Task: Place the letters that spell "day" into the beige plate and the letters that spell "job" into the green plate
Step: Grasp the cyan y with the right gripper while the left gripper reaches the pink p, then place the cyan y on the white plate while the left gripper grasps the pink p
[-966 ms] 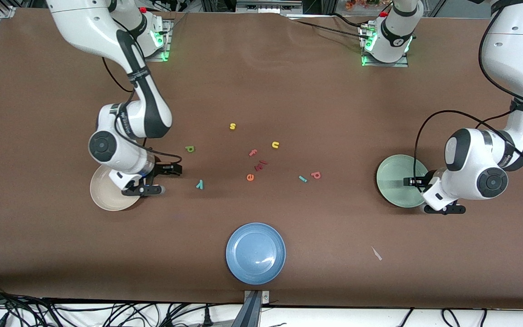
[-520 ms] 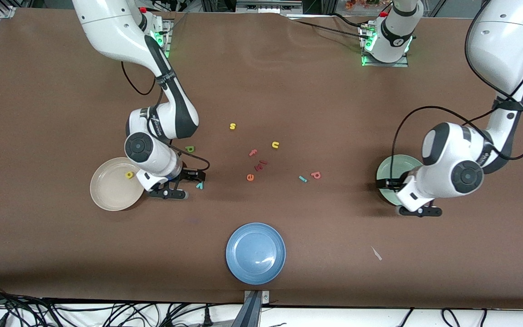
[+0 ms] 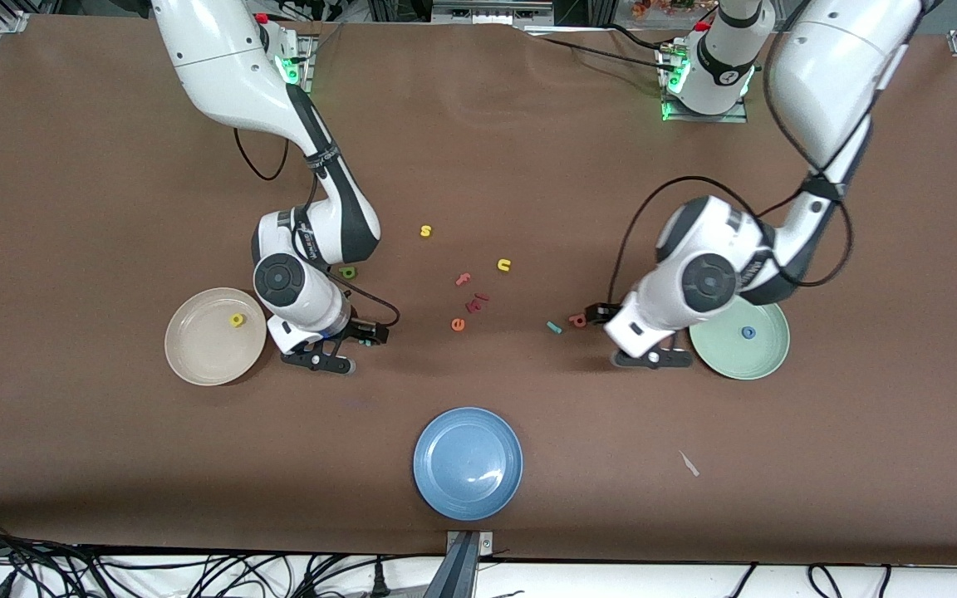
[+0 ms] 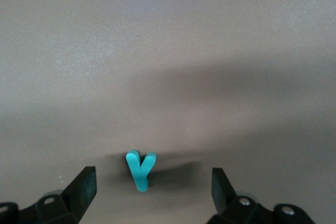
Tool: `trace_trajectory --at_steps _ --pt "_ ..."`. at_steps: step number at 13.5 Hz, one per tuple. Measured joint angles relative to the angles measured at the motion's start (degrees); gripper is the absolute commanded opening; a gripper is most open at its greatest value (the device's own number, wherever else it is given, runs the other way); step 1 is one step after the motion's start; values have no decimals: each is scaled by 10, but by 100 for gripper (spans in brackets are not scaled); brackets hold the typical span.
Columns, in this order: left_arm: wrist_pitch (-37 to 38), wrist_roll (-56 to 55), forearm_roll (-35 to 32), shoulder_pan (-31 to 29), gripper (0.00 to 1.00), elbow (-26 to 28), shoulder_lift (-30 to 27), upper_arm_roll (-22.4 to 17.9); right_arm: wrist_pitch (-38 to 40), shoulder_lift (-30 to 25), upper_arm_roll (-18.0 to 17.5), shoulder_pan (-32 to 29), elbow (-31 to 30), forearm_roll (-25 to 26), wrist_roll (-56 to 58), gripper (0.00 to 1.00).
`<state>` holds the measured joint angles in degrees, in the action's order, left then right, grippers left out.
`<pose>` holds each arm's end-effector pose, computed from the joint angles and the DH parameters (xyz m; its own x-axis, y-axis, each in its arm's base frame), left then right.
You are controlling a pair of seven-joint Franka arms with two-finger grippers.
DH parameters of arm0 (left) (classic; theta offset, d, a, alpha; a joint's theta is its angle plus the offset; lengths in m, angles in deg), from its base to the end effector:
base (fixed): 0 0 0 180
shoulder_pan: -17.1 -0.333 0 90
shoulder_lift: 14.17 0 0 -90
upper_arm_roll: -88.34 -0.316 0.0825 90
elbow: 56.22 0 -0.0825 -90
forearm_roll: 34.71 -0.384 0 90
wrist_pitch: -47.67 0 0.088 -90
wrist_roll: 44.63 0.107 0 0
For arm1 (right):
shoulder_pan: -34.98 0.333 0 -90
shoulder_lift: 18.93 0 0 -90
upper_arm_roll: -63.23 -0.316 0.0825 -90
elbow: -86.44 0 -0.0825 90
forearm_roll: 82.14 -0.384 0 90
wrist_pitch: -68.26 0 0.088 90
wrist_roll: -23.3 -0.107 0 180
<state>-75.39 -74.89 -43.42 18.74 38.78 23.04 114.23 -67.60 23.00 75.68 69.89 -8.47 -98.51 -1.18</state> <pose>0.6135 -0.2741 0.2534 0.9883 0.0201 -0.1509 0.0330 -0.9960 0.0834 0.6242 0.2794 0.1902 0.9827 -0.1843 -0.0192 -0.1851 -0.9814 -0.0517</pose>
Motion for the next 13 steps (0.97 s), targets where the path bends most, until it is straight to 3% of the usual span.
trace_trajectory --at_steps 1,4,6,9,13 --pt "-23 -14 0 9 98 9 7 0 -6 2 0 1 0 0 -2 88" --pt "-56 -22 -7 15 74 35 17 -2 -12 8 0 7 1 0 -10 80" --pt "-65 -22 -40 16 60 41 17 -2 -14 12 0 8 1 0 -13 68" --pt "-70 -25 -74 26 65 43 21 -2 -16 13 0 8 1 0 -14 48" --pt "-106 -44 -79 41 67 44 33 -2 -17 13 0 8 5 0 -14 29"
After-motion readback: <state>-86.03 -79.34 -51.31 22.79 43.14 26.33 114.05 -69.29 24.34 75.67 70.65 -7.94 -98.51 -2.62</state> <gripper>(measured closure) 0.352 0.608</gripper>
